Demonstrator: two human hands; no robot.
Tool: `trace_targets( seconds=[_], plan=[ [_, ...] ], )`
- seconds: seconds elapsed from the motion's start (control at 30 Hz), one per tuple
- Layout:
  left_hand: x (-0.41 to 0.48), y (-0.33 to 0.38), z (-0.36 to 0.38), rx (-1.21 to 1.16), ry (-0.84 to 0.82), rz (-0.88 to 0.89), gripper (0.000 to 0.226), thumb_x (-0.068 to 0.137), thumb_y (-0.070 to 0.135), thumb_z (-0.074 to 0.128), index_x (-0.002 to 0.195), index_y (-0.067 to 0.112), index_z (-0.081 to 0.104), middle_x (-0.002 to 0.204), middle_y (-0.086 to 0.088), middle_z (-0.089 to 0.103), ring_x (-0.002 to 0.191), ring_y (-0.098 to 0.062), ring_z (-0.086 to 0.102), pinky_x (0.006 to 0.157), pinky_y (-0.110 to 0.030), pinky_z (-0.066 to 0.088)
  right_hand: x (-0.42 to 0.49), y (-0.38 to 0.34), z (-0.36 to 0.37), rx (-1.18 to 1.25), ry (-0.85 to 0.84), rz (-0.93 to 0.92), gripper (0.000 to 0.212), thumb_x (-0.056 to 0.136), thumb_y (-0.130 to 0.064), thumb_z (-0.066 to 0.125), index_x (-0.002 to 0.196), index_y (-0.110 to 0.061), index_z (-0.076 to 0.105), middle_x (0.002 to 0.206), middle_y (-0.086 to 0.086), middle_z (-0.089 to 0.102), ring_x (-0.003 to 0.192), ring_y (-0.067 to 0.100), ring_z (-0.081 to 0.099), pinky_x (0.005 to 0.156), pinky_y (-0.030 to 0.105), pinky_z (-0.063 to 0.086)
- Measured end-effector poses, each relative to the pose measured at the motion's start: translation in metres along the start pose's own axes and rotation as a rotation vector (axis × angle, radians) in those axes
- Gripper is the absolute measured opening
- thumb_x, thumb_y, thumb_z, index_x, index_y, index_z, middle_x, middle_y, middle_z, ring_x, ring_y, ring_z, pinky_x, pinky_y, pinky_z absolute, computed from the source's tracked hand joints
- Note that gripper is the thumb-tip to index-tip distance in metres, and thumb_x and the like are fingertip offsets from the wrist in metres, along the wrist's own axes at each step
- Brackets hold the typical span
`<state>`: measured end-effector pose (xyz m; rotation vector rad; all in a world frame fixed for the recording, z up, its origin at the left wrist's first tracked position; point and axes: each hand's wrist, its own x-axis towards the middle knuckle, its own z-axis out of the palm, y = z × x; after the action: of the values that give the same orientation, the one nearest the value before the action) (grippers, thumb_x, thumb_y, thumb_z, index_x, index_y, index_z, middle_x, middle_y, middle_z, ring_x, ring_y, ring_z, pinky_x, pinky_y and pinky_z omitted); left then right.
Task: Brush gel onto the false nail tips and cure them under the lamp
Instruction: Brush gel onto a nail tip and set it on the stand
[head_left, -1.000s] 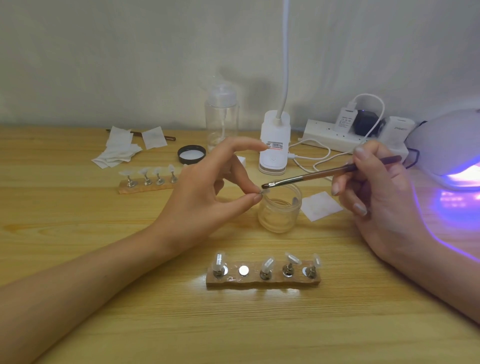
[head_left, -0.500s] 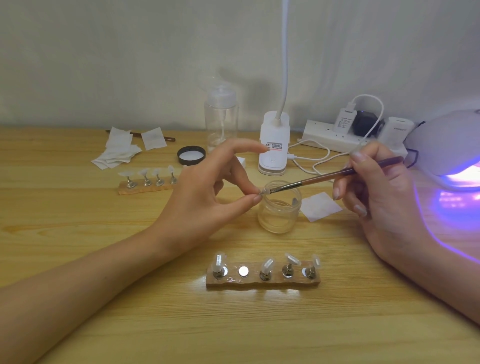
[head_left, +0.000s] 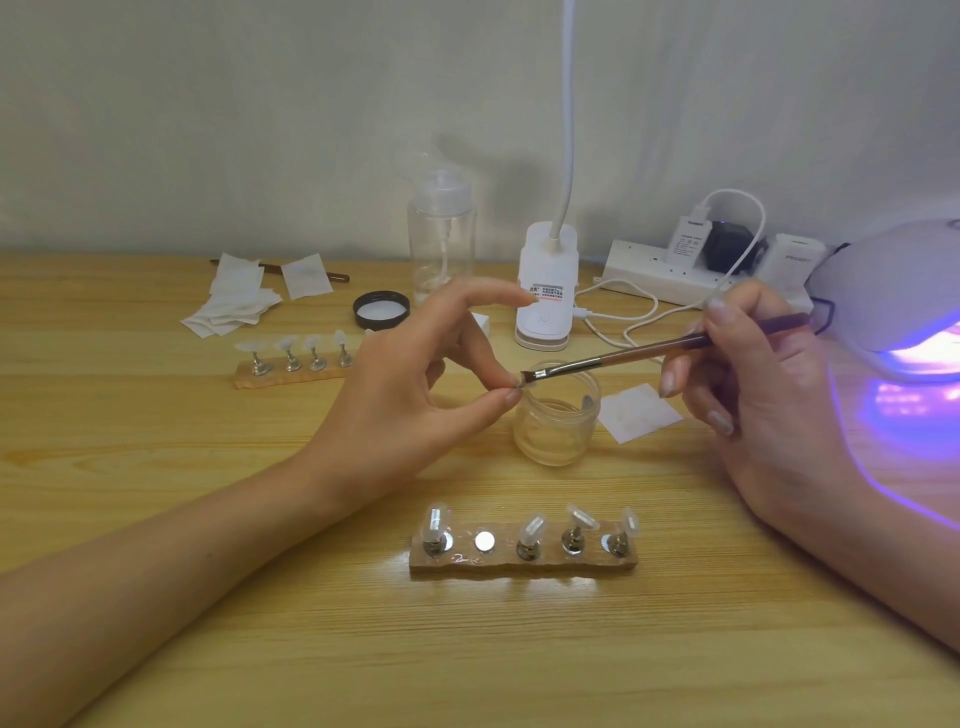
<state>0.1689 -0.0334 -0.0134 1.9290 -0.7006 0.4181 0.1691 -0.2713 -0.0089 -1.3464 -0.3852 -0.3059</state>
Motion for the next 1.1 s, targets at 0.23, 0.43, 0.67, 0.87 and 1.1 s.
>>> trace_targets(
  seconds=[0.23, 0.43, 0.67, 0.87, 1.1],
  plan=[
    [0.000, -0.001, 0.000, 0.012, -0.003, 0.014, 0.052, 0.084, 0.012, 0.076, 0.130, 0.025, 0.056, 0.079, 0.010, 0.071, 0.083, -0.016, 0.067, 0.059, -0.040, 0.040, -0.001, -0.002, 0.000, -0.036, 0.033, -0.040, 0.025, 0.097, -0.022, 0.049, 0.072, -0.023, 0.052, 0.054, 0.008, 0.061, 0.032, 0.009, 0.028, 0.038, 0.014, 0.027],
    [-0.001, -0.002, 0.000, 0.011, -0.007, 0.022, 0.052, 0.084, 0.015, 0.075, 0.130, 0.027, 0.055, 0.080, 0.010, 0.071, 0.084, -0.015, 0.067, 0.059, -0.039, 0.040, -0.001, -0.001, -0.002, -0.065, 0.051, -0.044, 0.022, 0.097, -0.021, 0.049, 0.075, -0.016, 0.047, 0.052, 0.008, 0.059, 0.032, 0.009, 0.028, 0.037, 0.013, 0.027],
    [0.012, 0.005, -0.013, -0.131, 0.059, -0.060, 0.058, 0.087, 0.002, 0.076, 0.136, 0.019, 0.052, 0.082, 0.006, 0.069, 0.083, -0.009, 0.069, 0.067, -0.026, 0.048, -0.002, -0.001, -0.004, -0.051, 0.096, -0.027, 0.035, 0.103, -0.015, 0.043, 0.070, -0.027, 0.050, 0.053, 0.005, 0.059, 0.033, 0.009, 0.024, 0.038, 0.015, 0.025],
    [0.032, 0.033, -0.058, -0.315, 0.104, -0.054, 0.084, 0.083, 0.011, 0.079, 0.154, 0.023, 0.035, 0.091, 0.006, 0.072, 0.096, -0.015, 0.073, 0.085, -0.023, 0.055, -0.001, -0.002, -0.002, -0.027, 0.106, 0.003, 0.038, 0.104, -0.015, 0.041, 0.070, -0.027, 0.048, 0.053, 0.006, 0.058, 0.033, 0.008, 0.023, 0.039, 0.017, 0.025],
    [0.011, 0.046, -0.058, -0.407, -0.004, -0.164, 0.089, 0.073, 0.011, 0.082, 0.151, 0.026, 0.040, 0.085, 0.002, 0.074, 0.095, -0.022, 0.076, 0.082, -0.024, 0.058, 0.001, 0.000, -0.002, -0.009, 0.113, 0.028, 0.041, 0.105, -0.014, 0.040, 0.068, -0.027, 0.052, 0.051, 0.004, 0.057, 0.033, 0.009, 0.023, 0.037, 0.015, 0.027]
  ],
)
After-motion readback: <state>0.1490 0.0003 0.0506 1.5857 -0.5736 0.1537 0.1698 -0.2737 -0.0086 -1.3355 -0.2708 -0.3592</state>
